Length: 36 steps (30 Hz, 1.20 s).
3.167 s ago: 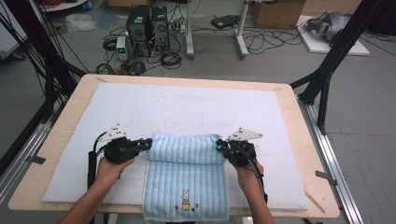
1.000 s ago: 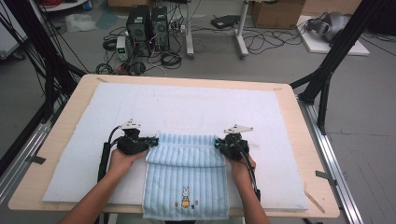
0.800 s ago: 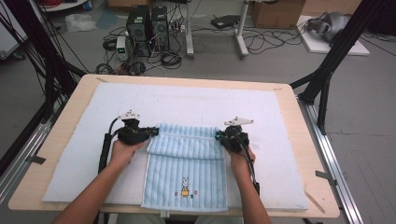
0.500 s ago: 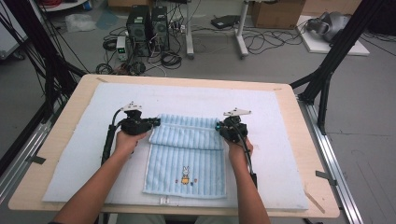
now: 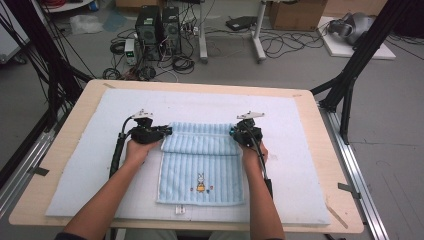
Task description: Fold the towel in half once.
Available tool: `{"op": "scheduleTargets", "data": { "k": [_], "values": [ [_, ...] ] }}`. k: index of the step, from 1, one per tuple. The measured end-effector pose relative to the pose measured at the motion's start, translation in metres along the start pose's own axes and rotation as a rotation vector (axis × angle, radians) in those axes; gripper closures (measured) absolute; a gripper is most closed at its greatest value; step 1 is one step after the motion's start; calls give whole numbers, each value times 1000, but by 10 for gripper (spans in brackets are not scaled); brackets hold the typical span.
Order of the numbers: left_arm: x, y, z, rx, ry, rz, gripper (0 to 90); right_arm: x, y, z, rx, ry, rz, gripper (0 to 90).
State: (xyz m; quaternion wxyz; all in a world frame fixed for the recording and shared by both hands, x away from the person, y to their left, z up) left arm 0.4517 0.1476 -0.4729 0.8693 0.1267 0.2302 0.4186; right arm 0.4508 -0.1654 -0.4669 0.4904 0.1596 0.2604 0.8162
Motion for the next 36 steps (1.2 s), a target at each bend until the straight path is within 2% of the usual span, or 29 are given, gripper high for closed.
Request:
{"op": "scheduleTargets", "data": {
  "k": [1, 3, 6, 8, 13, 17, 19, 22, 24, 25, 27, 29, 31, 34, 36],
  "values": [
    [2, 2, 1, -8, 19, 5, 611, -1, 1, 0, -4, 2, -3, 741],
    [5, 8, 5, -20, 31, 8, 552, -4, 4, 1, -18, -17, -7, 675],
    [5, 15, 8, -38, 29, -4, 542, -10, 14, 4, -56, -54, -1, 641],
    [2, 17, 8, -36, 26, -37, 541, -13, 19, 5, -72, -69, 22, 635],
    [-10, 13, 0, -4, -11, -89, 538, -8, 23, -2, -49, -43, 86, 624],
    [-14, 7, -8, 43, -32, -89, 523, -1, 22, -8, -24, -23, 132, 619],
    [-18, 5, -10, 57, -61, -84, 528, 2, 20, -11, 6, -1, 141, 620],
    [-21, 4, -13, 86, -112, -57, 617, 3, 15, -15, 42, 20, 120, 636],
    [-23, 5, -15, 90, -141, -62, 797, 1, 12, -18, 58, 12, 121, 685],
    [-23, 6, -15, 93, -154, -61, 837, 1, 12, -18, 63, -1, 127, 739],
    [-25, 9, -14, 88, -169, -62, 862, 2, 13, -18, 66, 7, 129, 802],
    [-28, 11, -12, 75, -176, -65, 866, 3, 15, -18, 67, 30, 115, 817],
    [-31, 16, -11, 42, -181, -74, 868, 4, 17, -17, 68, 38, 105, 820],
    [-35, 25, -13, 20, -163, -97, 868, 5, 22, -16, 57, 33, 112, 822],
    [-36, 32, -15, 6, -165, -106, 868, 7, 28, -14, 44, 42, 119, 822]
  ]
}}
Point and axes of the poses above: each handheld gripper's, and its own axes: y roughly backward along the jaws, z roughly out of its top, x roughly to its left, the point moved 5 cm from there along -y, roughly forward along the jaws, and after that the axes turned 5 degrees about -x, right-handed, at the moved point
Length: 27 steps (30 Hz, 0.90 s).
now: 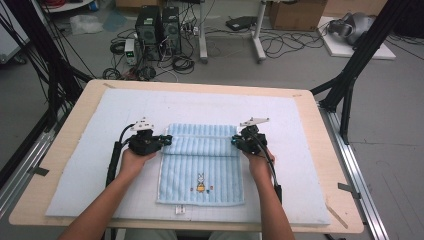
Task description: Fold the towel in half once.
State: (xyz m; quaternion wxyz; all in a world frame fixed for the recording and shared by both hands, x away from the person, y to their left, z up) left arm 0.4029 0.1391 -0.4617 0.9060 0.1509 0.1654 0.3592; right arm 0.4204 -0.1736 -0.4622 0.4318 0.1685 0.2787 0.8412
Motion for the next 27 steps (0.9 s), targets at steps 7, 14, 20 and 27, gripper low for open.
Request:
{"op": "scheduleTargets", "data": {
  "k": [7, 14, 20, 27],
  "values": [
    [-17, 20, -5, -51, 7, -56, 868, 10, 24, -9, -60, 9, 18, 823],
    [-36, 37, -15, -70, 16, -107, 869, 23, 53, -24, -118, 15, 43, 823],
    [-51, 51, -19, -80, 2, -127, 869, 33, 69, -39, -142, 17, 53, 823],
    [-64, 67, -29, -72, -10, -145, 868, 50, 90, -50, -169, 32, 72, 822]
  ]
}}
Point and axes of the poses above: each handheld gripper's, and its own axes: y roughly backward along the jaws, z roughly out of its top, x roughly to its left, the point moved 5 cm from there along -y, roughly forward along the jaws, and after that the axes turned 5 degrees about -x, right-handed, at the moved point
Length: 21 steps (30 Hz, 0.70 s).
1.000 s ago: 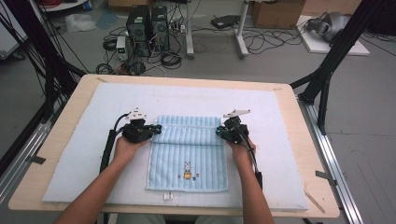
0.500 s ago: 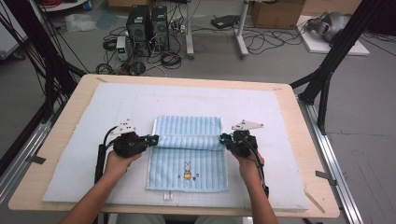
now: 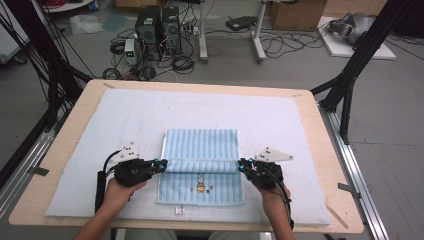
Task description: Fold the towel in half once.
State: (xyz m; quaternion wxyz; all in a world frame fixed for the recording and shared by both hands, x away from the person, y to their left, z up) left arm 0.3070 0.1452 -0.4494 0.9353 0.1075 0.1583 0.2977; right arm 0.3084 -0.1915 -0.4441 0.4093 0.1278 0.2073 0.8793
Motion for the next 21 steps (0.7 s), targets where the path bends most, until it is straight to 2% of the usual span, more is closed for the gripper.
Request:
{"op": "scheduleTargets", "data": {
  "k": [6, 10, 14, 15, 16, 18, 20, 21],
  "values": [
    [-15, 10, -9, 16, -9, -24, 868, 11, 15, -4, -18, 12, 14, 822],
    [-18, 15, -15, 32, -3, -34, 868, 19, 22, -12, -7, 15, 30, 821],
    [-21, 16, -22, 69, 19, -69, 848, 26, 25, -20, 30, 45, 28, 800],
    [-21, 16, -23, 73, 29, -74, 813, 26, 25, -21, 38, 47, 26, 761],
    [-19, 16, -22, 67, 43, -62, 735, 25, 25, -21, 32, 48, 26, 691],
    [-14, 17, -17, 35, 76, -28, 563, 23, 28, -19, 5, 11, 29, 586],
    [-9, 19, -12, 0, 95, -14, 548, 19, 30, -14, -42, -34, 37, 556],
    [-6, 20, -11, -4, 94, -4, 547, 17, 31, -13, -53, -38, 21, 548]
  ]
}}
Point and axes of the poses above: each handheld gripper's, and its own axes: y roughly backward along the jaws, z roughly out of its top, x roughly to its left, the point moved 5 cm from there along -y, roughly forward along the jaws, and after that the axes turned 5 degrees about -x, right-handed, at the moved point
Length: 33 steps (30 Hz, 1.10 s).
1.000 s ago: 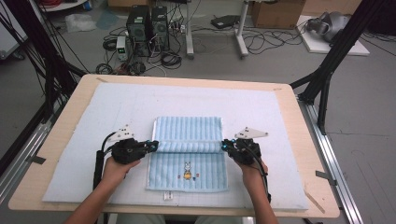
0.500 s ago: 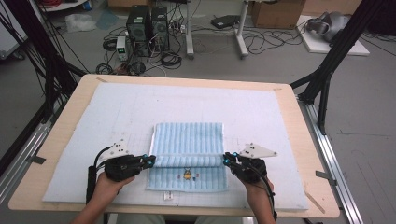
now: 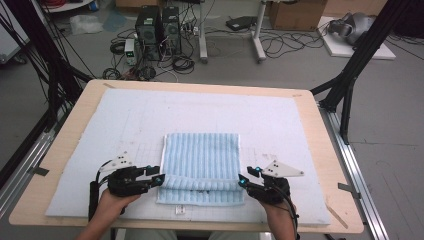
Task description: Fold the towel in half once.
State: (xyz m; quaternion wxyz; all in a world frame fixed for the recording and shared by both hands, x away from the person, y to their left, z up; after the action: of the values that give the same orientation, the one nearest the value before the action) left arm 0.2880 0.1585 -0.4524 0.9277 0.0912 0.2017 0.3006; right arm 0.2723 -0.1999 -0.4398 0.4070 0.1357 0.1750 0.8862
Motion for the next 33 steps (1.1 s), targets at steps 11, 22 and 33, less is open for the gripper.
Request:
{"op": "scheduleTargets", "data": {
  "k": [11, 22, 33],
  "values": [
    [21, -11, 5, -10, 25, 69, 530, -14, -34, -1, 107, 67, -66, 625],
    [36, -2, 8, -26, 41, 117, 511, 20, -31, -26, 257, 256, 227, 621],
    [34, -6, 6, -9, 29, 117, 506, 12, -15, -22, 171, 190, 209, 571]
  ]
}}
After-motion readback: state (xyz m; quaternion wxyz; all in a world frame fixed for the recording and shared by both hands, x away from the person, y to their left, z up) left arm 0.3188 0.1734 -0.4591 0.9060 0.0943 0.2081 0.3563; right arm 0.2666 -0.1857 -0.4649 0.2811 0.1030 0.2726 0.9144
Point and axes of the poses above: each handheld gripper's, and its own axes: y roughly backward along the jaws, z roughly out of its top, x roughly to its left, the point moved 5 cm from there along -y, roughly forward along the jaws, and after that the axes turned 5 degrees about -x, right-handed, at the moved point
